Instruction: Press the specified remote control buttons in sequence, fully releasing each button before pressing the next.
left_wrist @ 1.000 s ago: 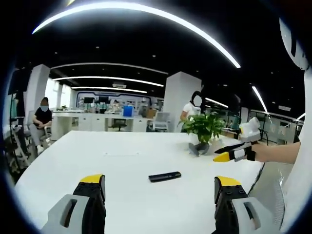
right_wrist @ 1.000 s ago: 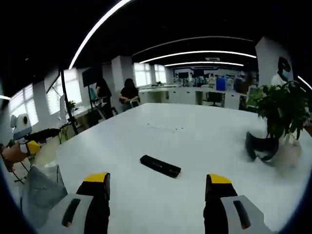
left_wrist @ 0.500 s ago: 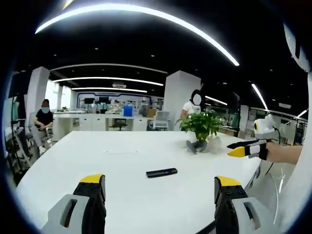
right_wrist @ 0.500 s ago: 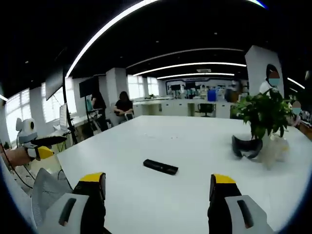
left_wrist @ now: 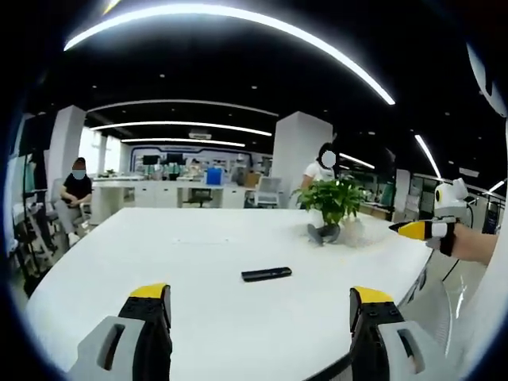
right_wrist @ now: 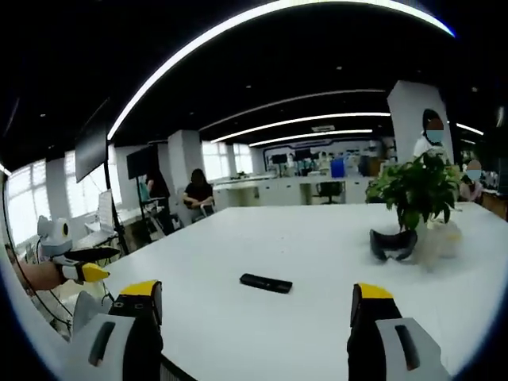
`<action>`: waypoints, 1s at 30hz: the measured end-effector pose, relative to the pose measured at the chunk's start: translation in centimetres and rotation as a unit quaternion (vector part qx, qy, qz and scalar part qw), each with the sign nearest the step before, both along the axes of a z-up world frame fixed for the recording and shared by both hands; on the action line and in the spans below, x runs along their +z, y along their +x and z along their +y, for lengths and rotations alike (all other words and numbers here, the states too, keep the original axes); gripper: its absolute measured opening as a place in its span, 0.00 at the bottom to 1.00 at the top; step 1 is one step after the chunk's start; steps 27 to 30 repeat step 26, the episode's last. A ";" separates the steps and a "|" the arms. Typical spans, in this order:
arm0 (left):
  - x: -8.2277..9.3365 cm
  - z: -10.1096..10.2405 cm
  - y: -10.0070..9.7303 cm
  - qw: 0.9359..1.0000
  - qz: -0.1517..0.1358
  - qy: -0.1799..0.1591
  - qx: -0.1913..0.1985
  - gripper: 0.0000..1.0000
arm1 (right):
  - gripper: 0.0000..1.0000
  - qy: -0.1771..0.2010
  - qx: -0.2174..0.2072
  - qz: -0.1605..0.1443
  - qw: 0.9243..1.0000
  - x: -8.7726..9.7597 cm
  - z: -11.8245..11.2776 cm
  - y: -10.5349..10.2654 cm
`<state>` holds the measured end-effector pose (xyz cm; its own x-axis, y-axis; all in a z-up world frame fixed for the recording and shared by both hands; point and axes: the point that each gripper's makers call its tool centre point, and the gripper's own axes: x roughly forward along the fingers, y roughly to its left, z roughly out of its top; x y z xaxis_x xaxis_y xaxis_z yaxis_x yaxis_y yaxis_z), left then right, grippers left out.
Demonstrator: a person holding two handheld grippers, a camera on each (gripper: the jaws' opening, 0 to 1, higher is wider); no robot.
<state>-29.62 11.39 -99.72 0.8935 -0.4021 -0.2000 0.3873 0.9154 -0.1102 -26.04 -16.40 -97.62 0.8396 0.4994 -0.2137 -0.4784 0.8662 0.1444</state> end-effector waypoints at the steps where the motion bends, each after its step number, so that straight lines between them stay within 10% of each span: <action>1: 0.0 0.1 0.0 1.000 0.000 -0.001 0.001 0.97 | 0.99 0.007 -0.005 0.000 1.000 0.1 -0.3 -0.1; 30: 0.4 1.1 -1.1 1.000 -0.001 -0.014 0.012 0.97 | 0.95 -0.004 0.011 0.030 0.999 -1.5 1.1 -1.5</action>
